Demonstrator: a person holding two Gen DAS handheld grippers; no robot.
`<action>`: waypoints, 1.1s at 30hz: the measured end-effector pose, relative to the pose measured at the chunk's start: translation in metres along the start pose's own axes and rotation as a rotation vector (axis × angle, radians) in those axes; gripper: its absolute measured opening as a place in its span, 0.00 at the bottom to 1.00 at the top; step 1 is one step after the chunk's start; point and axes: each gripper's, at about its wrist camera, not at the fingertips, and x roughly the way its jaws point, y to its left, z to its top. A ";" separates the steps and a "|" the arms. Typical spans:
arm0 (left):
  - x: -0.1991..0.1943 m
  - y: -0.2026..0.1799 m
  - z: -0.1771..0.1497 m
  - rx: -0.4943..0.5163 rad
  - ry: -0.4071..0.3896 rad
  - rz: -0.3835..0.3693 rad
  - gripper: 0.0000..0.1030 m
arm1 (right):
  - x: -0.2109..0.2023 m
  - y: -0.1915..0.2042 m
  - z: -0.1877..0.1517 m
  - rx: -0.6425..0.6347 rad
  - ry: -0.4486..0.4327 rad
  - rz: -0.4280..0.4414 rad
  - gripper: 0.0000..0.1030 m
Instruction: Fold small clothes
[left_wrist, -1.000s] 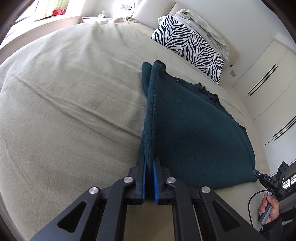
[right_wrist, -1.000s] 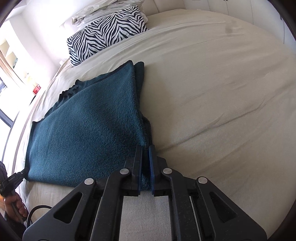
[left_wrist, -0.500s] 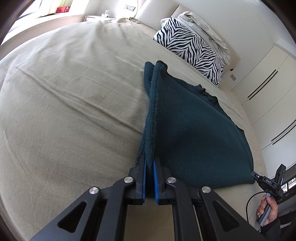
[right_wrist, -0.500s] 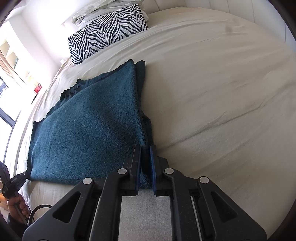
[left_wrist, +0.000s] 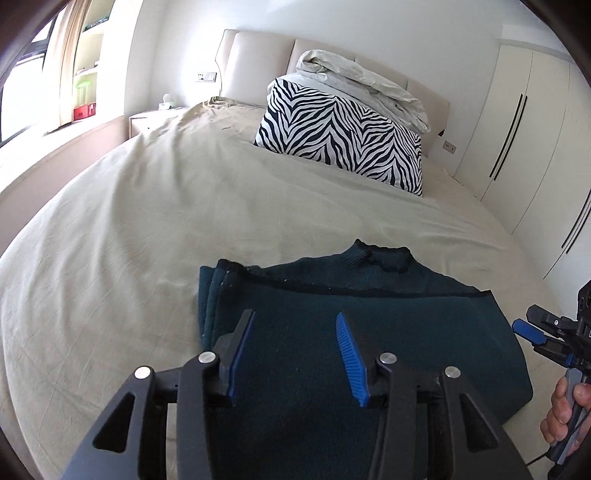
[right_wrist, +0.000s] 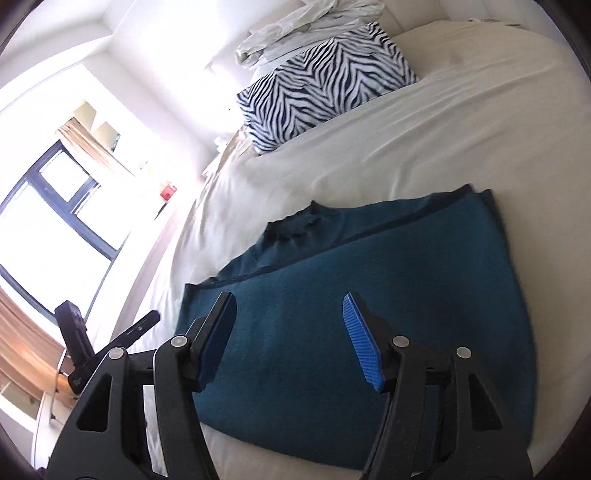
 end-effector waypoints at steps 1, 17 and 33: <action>0.015 -0.010 0.007 0.032 0.007 0.021 0.47 | 0.023 0.006 0.002 0.024 0.024 0.043 0.57; 0.101 0.029 -0.009 -0.025 0.094 -0.024 0.51 | 0.074 -0.138 0.030 0.502 -0.151 0.192 0.28; 0.102 0.019 -0.010 0.030 0.081 0.024 0.55 | 0.018 -0.036 -0.013 0.268 -0.090 0.108 0.50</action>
